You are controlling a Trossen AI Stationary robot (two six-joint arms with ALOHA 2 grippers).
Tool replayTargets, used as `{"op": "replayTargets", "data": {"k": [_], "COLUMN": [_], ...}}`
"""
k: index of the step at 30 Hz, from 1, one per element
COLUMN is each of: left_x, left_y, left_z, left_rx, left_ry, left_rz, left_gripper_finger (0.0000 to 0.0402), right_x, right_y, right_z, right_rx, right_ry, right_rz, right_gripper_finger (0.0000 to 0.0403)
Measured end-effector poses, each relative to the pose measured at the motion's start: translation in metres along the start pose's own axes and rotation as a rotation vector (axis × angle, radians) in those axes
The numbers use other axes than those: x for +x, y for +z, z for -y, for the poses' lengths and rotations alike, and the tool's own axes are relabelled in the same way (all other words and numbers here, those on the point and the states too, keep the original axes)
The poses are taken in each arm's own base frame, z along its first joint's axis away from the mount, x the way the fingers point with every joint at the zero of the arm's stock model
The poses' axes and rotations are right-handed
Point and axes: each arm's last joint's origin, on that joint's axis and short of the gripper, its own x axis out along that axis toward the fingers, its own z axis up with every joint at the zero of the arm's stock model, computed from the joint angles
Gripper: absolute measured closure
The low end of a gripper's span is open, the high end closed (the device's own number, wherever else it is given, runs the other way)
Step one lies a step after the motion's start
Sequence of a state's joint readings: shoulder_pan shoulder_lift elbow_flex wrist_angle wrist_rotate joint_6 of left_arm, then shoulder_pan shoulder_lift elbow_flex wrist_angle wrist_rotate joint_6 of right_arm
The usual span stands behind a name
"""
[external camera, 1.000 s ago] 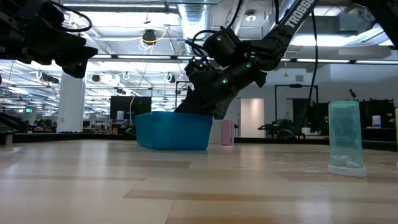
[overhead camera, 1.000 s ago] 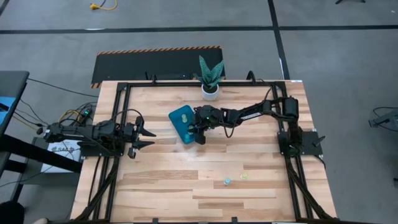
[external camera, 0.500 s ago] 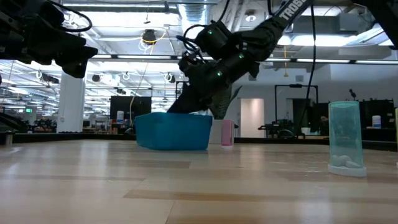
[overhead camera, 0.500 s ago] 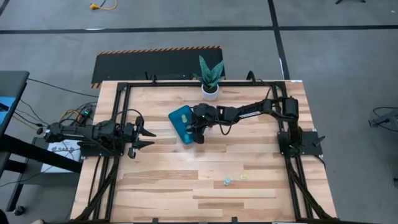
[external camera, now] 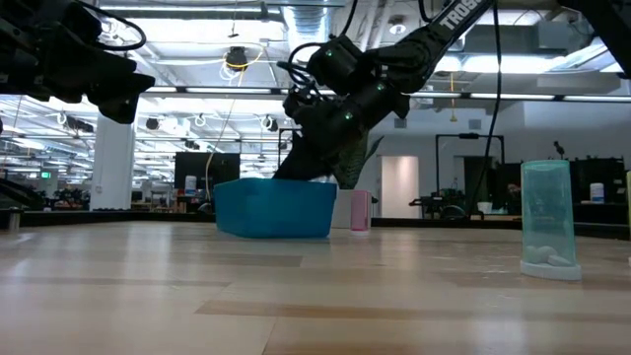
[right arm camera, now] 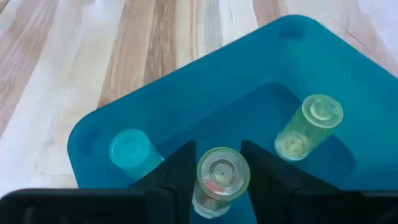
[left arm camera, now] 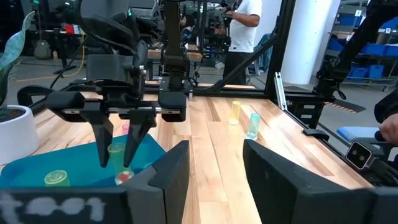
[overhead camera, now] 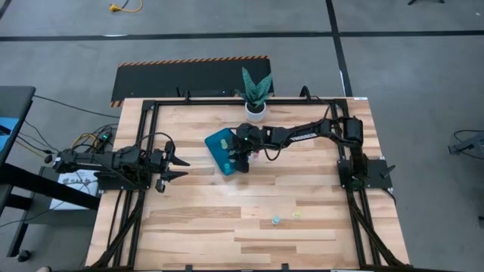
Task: Pick and place pill bottles into a basket
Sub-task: Put the top yellow medicine bottle into the blue bin, then put the pink medicine bottle into the blue bin
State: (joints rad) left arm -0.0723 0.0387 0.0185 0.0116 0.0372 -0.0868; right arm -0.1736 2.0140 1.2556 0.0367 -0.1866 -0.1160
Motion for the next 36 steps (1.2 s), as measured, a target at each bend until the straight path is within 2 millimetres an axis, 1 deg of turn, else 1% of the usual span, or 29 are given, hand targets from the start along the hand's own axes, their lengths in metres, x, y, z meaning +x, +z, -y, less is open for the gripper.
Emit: {"op": "replayTargets", "data": {"k": [3, 7, 9, 11, 12, 14, 17, 18, 20, 22, 23, 24, 27, 29, 33, 36], "left_x": [0.000, 0.000, 0.000, 0.000, 0.000, 0.000, 0.000, 0.000, 0.000, 0.000, 0.000, 0.000, 0.000, 0.000, 0.000, 0.000], "left_y": [0.000, 0.000, 0.000, 0.000, 0.000, 0.000, 0.000, 0.000, 0.000, 0.000, 0.000, 0.000, 0.000, 0.000, 0.000, 0.000], "left_z": [0.000, 0.000, 0.000, 0.000, 0.000, 0.000, 0.000, 0.000, 0.000, 0.000, 0.000, 0.000, 0.000, 0.000, 0.000, 0.000], "left_rx": [0.000, 0.000, 0.000, 0.000, 0.000, 0.000, 0.000, 0.000, 0.000, 0.000, 0.000, 0.000, 0.000, 0.000, 0.000, 0.000], "left_ry": [0.000, 0.000, 0.000, 0.000, 0.000, 0.000, 0.000, 0.000, 0.000, 0.000, 0.000, 0.000, 0.000, 0.001, 0.000, 0.000], "left_rz": [0.000, 0.000, 0.000, 0.000, 0.000, 0.000, 0.000, 0.000, 0.000, 0.000, 0.000, 0.000, 0.000, 0.000, 0.000, 0.000], "left_gripper_finger": [0.0262, 0.0262, 0.0262, 0.0262, 0.0262, 0.0262, 0.0262, 0.0262, 0.0262, 0.0262, 0.0262, 0.0262, 0.0262, 0.0262, 0.0262, 0.0262], "right_x": [0.000, 0.000, 0.000, -0.003, -0.008, -0.024, -0.060, -0.072, -0.094, -0.106, -0.108, -0.107, -0.100, -0.096, -0.093, -0.094], "right_y": [-0.001, -0.001, 0.000, 0.003, 0.007, 0.024, 0.044, 0.047, 0.048, 0.042, 0.034, 0.023, -0.007, -0.021, -0.033, -0.034], "right_z": [0.002, 0.002, 0.000, -0.006, -0.010, -0.018, -0.031, -0.035, -0.041, -0.042, -0.040, -0.039, -0.032, -0.027, -0.019, -0.016], "right_rx": [0.019, -0.012, -0.053, -0.101, -0.121, -0.163, -0.185, -0.188, -0.181, -0.155, -0.129, -0.101, -0.037, -0.002, 0.030, 0.038], "right_ry": [-0.003, -0.013, -0.031, -0.044, -0.042, -0.040, -0.030, -0.025, -0.036, -0.071, -0.083, -0.088, -0.109, -0.124, -0.145, -0.151], "right_rz": [-0.003, -0.004, -0.008, -0.006, 0.001, 0.067, 0.108, 0.103, 0.040, -0.055, -0.103, -0.144, -0.198, -0.190, -0.165, -0.168], "right_gripper_finger": [0.0236, 0.0177, 0.0158, 0.0152, 0.0151, 0.0153, 0.0165, 0.0170, 0.0179, 0.0187, 0.0191, 0.0194, 0.0200, 0.0201, 0.0200, 0.0198]}}
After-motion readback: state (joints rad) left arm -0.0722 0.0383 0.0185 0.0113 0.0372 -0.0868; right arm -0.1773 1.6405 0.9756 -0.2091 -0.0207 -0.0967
